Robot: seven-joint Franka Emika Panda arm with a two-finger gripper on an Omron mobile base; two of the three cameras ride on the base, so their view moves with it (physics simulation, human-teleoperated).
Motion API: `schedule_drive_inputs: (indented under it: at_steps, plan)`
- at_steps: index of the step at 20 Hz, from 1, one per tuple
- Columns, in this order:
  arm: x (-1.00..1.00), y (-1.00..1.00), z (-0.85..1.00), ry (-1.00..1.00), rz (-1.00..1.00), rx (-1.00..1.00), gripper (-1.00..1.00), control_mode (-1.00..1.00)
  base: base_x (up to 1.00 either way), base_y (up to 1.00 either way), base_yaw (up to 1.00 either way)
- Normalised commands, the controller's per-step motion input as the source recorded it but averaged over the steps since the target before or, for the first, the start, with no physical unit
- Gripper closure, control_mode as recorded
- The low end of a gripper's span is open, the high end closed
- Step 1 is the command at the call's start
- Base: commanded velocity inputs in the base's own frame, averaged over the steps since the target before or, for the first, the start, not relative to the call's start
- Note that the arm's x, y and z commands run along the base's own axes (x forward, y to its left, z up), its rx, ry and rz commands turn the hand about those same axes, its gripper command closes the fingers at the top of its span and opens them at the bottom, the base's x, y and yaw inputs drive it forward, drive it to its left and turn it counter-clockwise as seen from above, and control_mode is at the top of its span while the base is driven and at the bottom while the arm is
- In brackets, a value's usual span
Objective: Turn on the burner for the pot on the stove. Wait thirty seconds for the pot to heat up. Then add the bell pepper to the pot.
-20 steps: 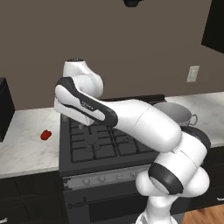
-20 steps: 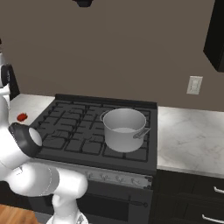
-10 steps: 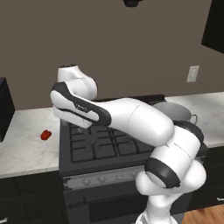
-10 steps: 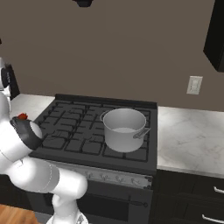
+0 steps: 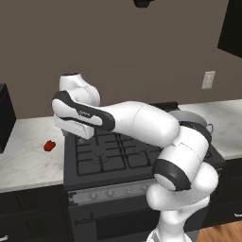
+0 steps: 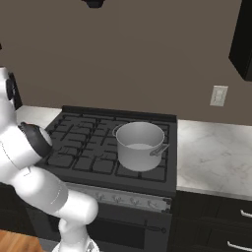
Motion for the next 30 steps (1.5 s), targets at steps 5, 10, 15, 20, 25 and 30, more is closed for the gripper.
schedule_drive_inputs:
  at_steps: [5, 10, 15, 20, 25, 30]
  plan:
    - [0.36, 0.32, -0.11, 0.00, 0.00, 0.00, -1.00, -1.00, 0.00, 0.00, 0.00]
    - [0.39, 0.29, -0.15, 0.00, 0.00, 0.00, -1.00, -1.00, 0.00, 0.00, 0.00]
    - [0.35, 0.22, -0.22, 0.01, 0.00, -0.05, -1.00, -1.00, 0.00, 0.00, 0.00]
    - [0.20, 0.12, -0.28, 0.03, 0.00, -0.09, -1.00, -1.00, 0.00, 0.00, 0.00]
    - [0.19, 0.05, -0.18, 0.02, 0.00, -0.07, -1.00, -1.00, 0.00, 0.00, 0.00]
    - [0.24, 0.00, -0.13, 0.03, 0.00, -0.05, -1.00, -1.00, 0.00, 0.00, 0.00]
